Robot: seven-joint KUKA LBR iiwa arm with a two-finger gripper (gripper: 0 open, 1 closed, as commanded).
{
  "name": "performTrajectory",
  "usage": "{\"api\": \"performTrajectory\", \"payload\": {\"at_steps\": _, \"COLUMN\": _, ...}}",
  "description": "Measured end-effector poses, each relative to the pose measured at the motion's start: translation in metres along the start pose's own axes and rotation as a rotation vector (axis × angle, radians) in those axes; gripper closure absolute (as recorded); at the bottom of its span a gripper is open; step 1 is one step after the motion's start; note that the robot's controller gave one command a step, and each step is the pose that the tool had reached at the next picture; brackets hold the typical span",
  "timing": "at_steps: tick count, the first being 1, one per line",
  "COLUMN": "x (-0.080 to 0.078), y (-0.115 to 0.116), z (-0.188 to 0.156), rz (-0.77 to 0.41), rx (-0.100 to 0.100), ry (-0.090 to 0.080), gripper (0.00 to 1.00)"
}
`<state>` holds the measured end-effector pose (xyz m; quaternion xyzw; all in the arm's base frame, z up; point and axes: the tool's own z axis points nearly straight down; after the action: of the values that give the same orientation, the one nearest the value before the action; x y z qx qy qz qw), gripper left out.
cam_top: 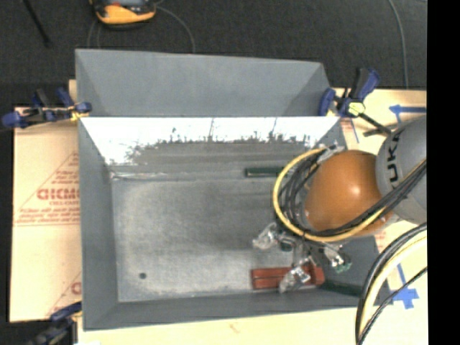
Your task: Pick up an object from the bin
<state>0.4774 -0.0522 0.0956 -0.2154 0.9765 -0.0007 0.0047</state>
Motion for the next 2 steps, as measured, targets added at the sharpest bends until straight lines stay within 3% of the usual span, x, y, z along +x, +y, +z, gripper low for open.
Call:
{"api": "performTrajectory", "payload": {"at_steps": 1, "x": 0.0073, "y": -0.0161, "z": 0.0108, "rz": -0.112, "rx": -0.002, "ry": 0.005, "gripper": 1.0}}
{"api": "performTrajectory", "payload": {"at_steps": 2, "x": 0.0073, "y": -0.0161, "z": 0.0108, "rz": -0.112, "rx": -0.001, "ry": 0.005, "gripper": 1.0}}
